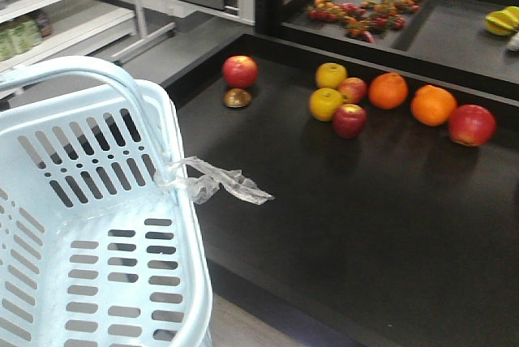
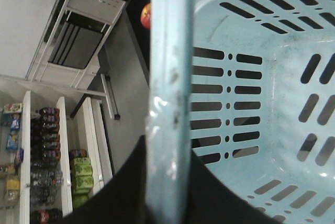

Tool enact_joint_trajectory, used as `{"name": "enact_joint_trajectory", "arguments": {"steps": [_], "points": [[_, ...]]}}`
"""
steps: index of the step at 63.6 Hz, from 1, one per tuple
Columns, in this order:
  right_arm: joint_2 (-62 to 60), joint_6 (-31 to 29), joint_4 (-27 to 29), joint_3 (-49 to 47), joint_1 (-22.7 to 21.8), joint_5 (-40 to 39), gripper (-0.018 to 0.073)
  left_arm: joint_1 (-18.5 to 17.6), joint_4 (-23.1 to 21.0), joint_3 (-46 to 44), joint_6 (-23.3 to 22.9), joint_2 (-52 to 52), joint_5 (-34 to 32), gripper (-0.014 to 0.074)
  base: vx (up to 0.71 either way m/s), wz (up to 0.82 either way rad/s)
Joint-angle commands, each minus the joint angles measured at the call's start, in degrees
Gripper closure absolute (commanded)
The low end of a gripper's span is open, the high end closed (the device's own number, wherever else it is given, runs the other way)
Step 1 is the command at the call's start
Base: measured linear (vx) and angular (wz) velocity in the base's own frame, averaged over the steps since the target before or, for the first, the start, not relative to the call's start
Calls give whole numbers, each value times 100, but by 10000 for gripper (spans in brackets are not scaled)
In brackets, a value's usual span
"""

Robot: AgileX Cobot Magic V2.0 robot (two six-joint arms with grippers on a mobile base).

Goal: Pick three apples into basket with both arms
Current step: 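Turn the base toward the table with the red apples, then drive the base along the fruit table to the loose red apples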

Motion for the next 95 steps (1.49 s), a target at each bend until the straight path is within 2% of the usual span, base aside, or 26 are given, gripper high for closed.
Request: {"name": "enact_joint_trajectory", "arguments": {"steps": [1,59,95], "points": [[49,-43,-11,67,-4,-448,568,-17,213,-191,-83,-54,-393,603,3,-42],[49,-43,-11,67,-4,-453,568,-17,213,-191,-83,-54,-393,603,6,-31],[49,-43,-11,67,-4,-448,568,-17,213,-191,-83,-54,-400,603,1,-5]]}}
